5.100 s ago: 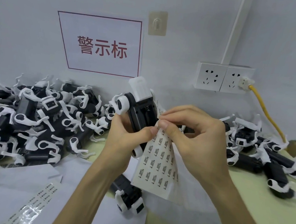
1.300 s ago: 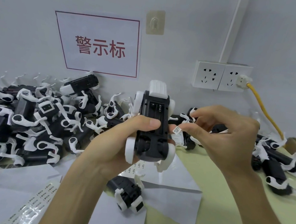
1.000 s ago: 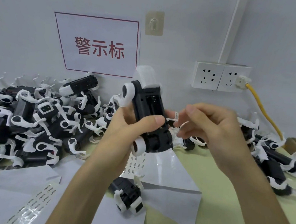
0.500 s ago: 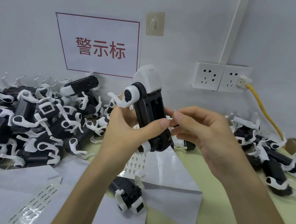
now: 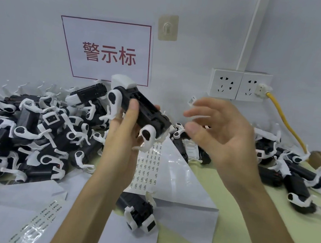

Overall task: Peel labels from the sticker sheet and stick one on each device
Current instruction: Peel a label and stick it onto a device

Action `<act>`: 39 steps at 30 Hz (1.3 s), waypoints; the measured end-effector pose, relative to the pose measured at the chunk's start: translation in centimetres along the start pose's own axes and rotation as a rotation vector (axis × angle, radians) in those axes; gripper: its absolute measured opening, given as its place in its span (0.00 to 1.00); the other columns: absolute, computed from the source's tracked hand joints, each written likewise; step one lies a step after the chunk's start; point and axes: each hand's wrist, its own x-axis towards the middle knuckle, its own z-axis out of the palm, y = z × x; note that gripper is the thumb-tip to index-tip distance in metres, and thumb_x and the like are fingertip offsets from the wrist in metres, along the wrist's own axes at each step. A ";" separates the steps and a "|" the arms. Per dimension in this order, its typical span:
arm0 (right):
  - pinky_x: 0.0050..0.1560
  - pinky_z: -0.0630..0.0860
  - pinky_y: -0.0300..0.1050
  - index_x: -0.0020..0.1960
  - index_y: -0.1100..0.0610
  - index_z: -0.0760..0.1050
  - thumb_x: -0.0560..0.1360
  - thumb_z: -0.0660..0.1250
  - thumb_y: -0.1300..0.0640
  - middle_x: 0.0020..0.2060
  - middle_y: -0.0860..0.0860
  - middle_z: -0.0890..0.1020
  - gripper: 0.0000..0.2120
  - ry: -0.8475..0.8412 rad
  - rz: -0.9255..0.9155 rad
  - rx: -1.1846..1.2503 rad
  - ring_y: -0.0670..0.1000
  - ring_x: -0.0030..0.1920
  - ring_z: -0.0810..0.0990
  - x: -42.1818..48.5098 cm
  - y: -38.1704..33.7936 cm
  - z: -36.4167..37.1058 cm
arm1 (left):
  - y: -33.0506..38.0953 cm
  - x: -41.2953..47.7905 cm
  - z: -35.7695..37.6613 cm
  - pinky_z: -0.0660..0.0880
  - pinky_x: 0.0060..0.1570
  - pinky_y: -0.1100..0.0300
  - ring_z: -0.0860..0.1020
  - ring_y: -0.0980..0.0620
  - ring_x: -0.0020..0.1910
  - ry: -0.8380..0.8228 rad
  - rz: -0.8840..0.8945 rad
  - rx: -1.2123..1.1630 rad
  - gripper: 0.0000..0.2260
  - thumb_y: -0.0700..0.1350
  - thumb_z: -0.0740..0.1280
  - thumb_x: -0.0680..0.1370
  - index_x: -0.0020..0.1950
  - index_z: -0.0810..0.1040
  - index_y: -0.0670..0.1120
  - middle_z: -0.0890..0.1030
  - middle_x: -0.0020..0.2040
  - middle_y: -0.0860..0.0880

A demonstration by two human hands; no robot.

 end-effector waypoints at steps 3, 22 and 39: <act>0.60 0.78 0.48 0.70 0.39 0.67 0.62 0.79 0.41 0.59 0.42 0.81 0.40 -0.095 0.154 -0.057 0.44 0.61 0.81 -0.2 0.9 0.8 | -0.3 -0.1 0.2 0.80 0.55 0.56 0.83 0.47 0.61 0.005 -0.066 -0.099 0.21 0.54 0.59 0.84 0.71 0.75 0.43 0.84 0.60 0.43; 0.51 0.79 0.38 0.67 0.47 0.66 0.64 0.78 0.57 0.53 0.52 0.86 0.36 0.303 0.049 0.164 0.47 0.52 0.85 0.8 1.1 -1.4 | -0.5 0.3 -1.1 0.73 0.67 0.50 0.79 0.53 0.65 -0.132 -0.247 0.292 0.37 0.58 0.77 0.69 0.74 0.68 0.51 0.78 0.68 0.50; 0.49 0.79 0.42 0.48 0.48 0.82 0.73 0.73 0.53 0.43 0.47 0.86 0.05 0.258 -0.045 0.060 0.49 0.46 0.85 1.1 -0.6 -2.4 | -2.8 -0.2 0.4 0.83 0.55 0.53 0.80 0.51 0.48 -0.221 -0.096 0.462 0.10 0.48 0.67 0.83 0.62 0.78 0.48 0.79 0.52 0.41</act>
